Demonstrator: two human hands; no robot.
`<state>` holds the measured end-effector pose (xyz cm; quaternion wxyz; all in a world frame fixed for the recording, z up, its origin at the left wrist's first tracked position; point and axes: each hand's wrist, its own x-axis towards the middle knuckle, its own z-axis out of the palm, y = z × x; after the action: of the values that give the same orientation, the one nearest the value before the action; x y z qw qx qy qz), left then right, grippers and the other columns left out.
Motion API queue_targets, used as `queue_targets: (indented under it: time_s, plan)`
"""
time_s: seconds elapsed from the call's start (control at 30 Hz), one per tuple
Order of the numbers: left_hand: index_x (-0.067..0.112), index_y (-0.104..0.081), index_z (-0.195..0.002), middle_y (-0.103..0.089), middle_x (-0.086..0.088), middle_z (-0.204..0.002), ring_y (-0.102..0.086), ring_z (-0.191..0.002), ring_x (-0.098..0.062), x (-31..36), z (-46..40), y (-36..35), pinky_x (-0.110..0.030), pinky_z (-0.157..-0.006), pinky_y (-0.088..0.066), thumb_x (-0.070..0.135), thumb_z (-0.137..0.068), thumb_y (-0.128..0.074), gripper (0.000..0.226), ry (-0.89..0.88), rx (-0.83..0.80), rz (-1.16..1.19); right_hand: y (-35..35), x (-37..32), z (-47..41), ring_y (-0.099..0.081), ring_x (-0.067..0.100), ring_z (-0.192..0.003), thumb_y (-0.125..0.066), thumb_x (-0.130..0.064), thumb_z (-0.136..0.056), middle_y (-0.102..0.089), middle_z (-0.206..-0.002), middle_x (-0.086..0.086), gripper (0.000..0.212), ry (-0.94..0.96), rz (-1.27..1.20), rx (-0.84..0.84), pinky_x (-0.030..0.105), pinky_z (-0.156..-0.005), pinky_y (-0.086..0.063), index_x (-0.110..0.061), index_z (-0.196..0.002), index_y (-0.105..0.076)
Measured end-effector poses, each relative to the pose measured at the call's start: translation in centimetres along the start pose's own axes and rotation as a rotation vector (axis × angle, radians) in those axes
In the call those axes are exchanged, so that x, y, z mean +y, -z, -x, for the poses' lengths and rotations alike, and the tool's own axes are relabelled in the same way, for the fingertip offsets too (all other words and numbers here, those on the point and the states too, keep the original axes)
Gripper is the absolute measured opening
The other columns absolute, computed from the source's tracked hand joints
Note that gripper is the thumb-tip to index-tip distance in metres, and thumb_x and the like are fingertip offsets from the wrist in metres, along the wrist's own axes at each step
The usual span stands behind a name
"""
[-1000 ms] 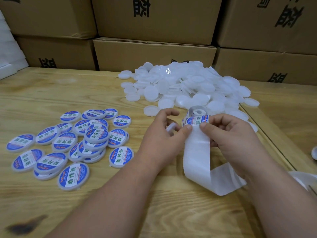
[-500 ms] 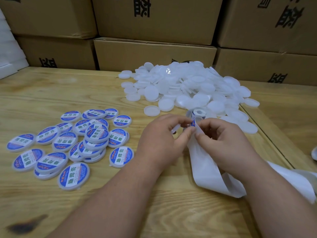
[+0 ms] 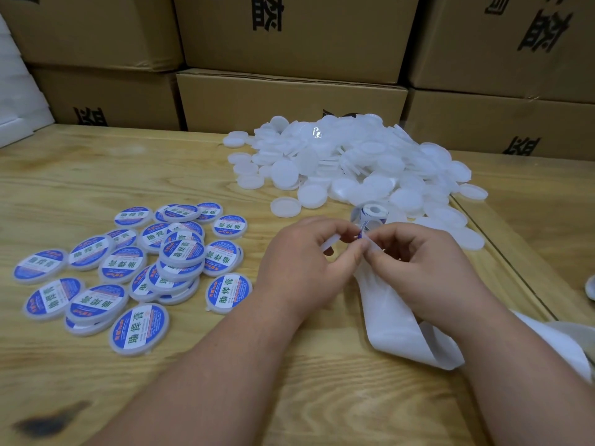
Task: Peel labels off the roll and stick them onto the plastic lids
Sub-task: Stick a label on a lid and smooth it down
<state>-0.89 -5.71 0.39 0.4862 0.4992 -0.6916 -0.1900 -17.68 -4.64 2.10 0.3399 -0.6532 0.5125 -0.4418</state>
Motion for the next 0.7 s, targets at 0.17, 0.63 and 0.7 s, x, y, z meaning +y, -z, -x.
queue_targets:
  time_s: [0.17, 0.63, 0.7]
  plan:
    - [0.032, -0.078, -0.097, -0.072, 0.02, -0.093, -0.063, -0.093, 0.0, 0.0, 0.1, 0.0, -0.015, -0.079, -0.046, 0.042, -0.086, -0.065, 0.02, -0.075, -0.01, -0.039, 0.0, -0.1, 0.0, -0.049, 0.008, -0.057, -0.074, -0.028, -0.091, -0.065, -0.068, -0.001, 0.009, -0.003, 0.013, -0.003, 0.018, -0.049, -0.039, -0.034, -0.083, -0.077]
    - [0.048, -0.069, -0.096, -0.068, 0.028, -0.081, -0.062, -0.07, 0.0, -0.3, -0.3, 0.7, -0.009, -0.058, -0.046, 0.022, -0.09, -0.066, 0.027, 0.202, 0.203, 0.255, 1.7, 0.5, -0.6, -0.058, -0.002, -0.059, -0.065, -0.015, -0.083, -0.069, -0.079, -0.009, 0.02, -0.13, 0.111, 0.226, 0.011, -0.048, -0.044, -0.031, -0.093, -0.071]
    - [0.046, -0.072, -0.091, -0.07, 0.024, -0.08, -0.061, -0.066, -0.001, -0.1, -0.2, 0.7, -0.009, -0.056, -0.046, 0.017, -0.09, -0.064, 0.029, 0.201, 0.197, 0.289, 1.6, 0.7, -0.7, -0.057, -0.004, -0.058, -0.065, -0.017, -0.085, -0.066, -0.078, -0.015, 0.023, -0.13, 0.117, 0.291, 0.01, -0.048, -0.043, -0.032, -0.102, -0.067]
